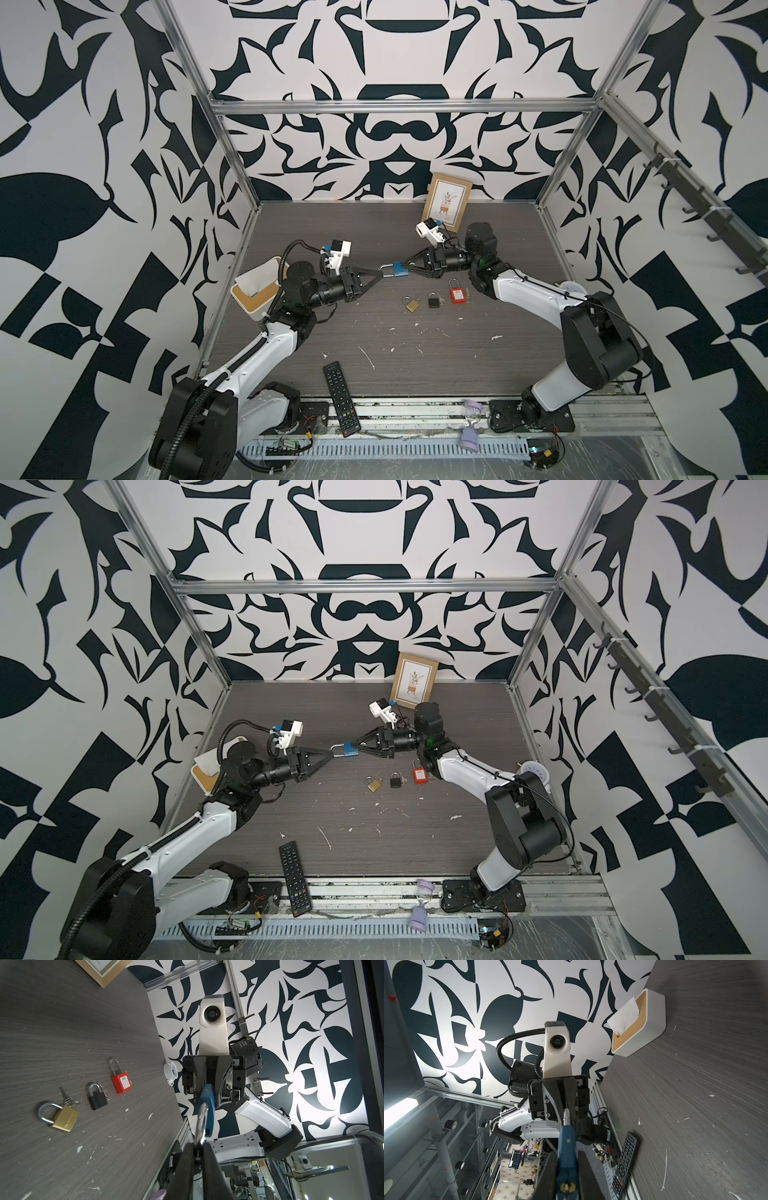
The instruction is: Lock with the key
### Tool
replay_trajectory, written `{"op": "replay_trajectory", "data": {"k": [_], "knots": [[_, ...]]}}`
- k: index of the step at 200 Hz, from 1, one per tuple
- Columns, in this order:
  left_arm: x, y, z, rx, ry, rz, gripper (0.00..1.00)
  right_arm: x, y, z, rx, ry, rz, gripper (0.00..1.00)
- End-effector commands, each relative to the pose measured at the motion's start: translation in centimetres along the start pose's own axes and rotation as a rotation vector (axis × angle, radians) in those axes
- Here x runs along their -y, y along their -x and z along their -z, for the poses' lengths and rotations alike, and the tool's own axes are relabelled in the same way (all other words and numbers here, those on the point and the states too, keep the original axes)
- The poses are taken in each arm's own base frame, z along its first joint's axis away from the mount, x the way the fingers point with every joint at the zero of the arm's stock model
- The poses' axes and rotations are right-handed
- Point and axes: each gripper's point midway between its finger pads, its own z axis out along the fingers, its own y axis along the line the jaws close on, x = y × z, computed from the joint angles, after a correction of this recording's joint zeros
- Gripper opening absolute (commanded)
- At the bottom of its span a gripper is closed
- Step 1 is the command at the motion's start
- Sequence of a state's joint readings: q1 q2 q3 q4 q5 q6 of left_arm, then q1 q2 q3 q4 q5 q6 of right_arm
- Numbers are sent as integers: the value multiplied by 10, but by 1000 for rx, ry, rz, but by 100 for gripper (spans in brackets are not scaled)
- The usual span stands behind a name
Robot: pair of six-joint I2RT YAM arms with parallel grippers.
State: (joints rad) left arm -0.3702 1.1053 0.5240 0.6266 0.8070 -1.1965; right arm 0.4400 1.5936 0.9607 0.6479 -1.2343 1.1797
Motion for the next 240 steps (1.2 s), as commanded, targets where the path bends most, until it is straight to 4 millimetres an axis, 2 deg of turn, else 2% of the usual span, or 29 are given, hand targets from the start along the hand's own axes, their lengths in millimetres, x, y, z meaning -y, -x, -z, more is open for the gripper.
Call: {"op": "replay_trajectory", "data": {"k": [1,32,77,141,240], "knots": [[12,4,1,0,-10,-54,8,-28,12,1,17,40,117,0],[14,6,-1,-1,-14,-56,0,-25,11,1,16,38,112,0],[26,7,-1,-7,-55,-52,0,-23,8,1,14,30,136,0],[30,7,-2,-5,-69,-52,0,-17,6,-2,18,2,154,0],[17,0,-14,-31,-49,-50,0,-26,-1,-16,-16,28,160,0]]}}
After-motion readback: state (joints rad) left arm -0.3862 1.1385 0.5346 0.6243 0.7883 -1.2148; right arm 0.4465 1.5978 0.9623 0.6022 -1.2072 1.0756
